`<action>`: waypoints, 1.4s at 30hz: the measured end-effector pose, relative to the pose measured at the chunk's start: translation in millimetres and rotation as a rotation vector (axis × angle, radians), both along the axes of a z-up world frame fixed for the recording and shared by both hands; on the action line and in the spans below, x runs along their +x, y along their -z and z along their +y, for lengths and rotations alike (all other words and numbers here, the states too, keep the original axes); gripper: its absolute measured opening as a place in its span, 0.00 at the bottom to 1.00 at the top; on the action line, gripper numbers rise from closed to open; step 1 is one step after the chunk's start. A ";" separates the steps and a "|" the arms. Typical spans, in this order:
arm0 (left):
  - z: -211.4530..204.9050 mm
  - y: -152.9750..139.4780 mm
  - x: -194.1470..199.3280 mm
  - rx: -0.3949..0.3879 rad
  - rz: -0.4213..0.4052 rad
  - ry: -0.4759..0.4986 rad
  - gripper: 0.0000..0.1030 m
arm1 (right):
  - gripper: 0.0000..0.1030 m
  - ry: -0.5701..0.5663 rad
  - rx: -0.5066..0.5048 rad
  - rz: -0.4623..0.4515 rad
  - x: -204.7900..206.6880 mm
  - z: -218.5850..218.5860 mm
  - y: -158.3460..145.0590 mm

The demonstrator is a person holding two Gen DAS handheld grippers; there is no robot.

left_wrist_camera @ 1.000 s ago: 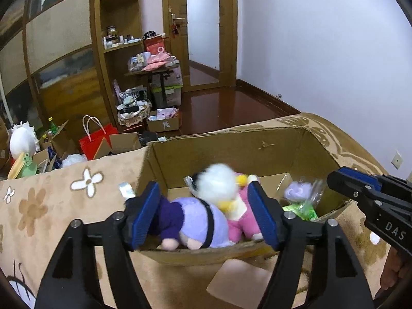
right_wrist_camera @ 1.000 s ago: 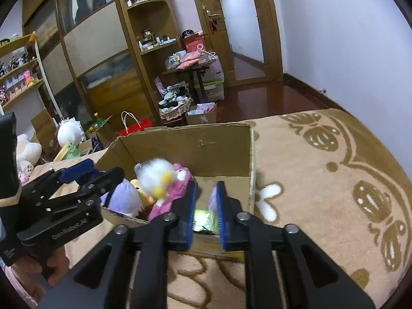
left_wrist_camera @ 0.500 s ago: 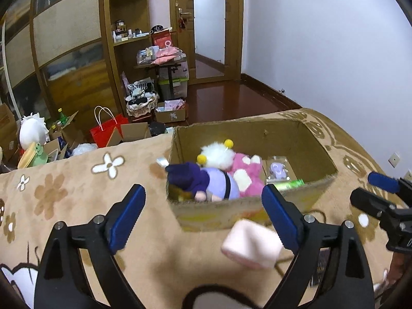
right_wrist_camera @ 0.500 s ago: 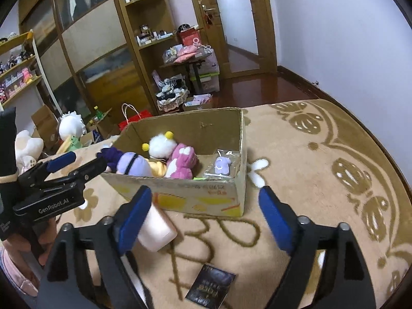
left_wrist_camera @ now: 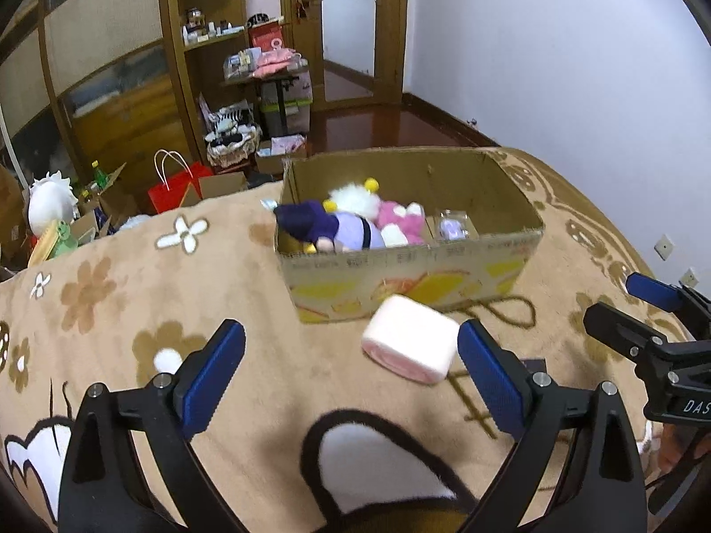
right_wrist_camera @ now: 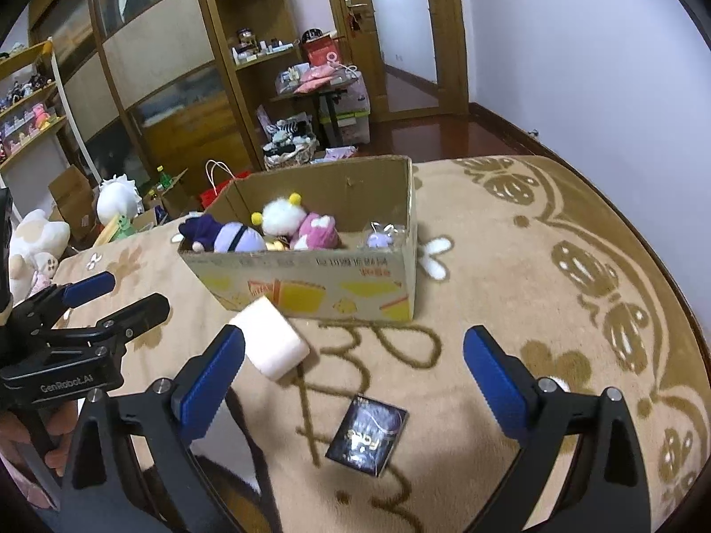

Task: Organize soft objects
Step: 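Move the left tool to the pink-swirl cake plush while the right tool approaches the black tissue pack, then close the left tool on the cake plush while the right tool grasps the tissue pack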

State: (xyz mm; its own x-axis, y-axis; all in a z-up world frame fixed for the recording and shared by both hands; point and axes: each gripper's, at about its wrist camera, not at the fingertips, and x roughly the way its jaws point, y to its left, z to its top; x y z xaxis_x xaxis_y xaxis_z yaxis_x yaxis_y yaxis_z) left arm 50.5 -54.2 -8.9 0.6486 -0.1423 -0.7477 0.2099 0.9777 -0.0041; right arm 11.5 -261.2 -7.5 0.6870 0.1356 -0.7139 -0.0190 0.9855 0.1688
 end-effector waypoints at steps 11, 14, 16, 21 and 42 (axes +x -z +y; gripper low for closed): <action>-23.6 31.9 9.2 0.037 0.071 0.084 0.93 | 1.00 0.057 0.028 0.126 4.9 -10.0 35.6; -30.5 40.2 13.3 0.052 0.102 0.110 0.93 | 1.00 0.078 0.047 0.163 9.9 -13.8 47.6; -35.6 46.9 14.7 0.066 0.127 0.127 0.93 | 1.00 0.091 0.069 0.191 13.8 -17.5 55.4; -41.9 60.3 19.0 0.087 0.171 0.157 0.93 | 1.00 0.106 0.101 0.241 21.1 -24.1 68.6; -66.0 96.7 45.9 0.182 0.231 0.234 0.93 | 0.77 0.102 0.193 0.411 47.6 -19.0 113.9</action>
State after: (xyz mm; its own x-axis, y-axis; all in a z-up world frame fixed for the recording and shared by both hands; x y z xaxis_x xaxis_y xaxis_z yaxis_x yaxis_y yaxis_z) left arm 96.4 -120.1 -105.6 0.4255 -0.1182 -0.8972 0.4415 0.8926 0.0918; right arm 59.1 -280.2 -121.4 0.3686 0.2390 -0.8983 0.1832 0.9287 0.3223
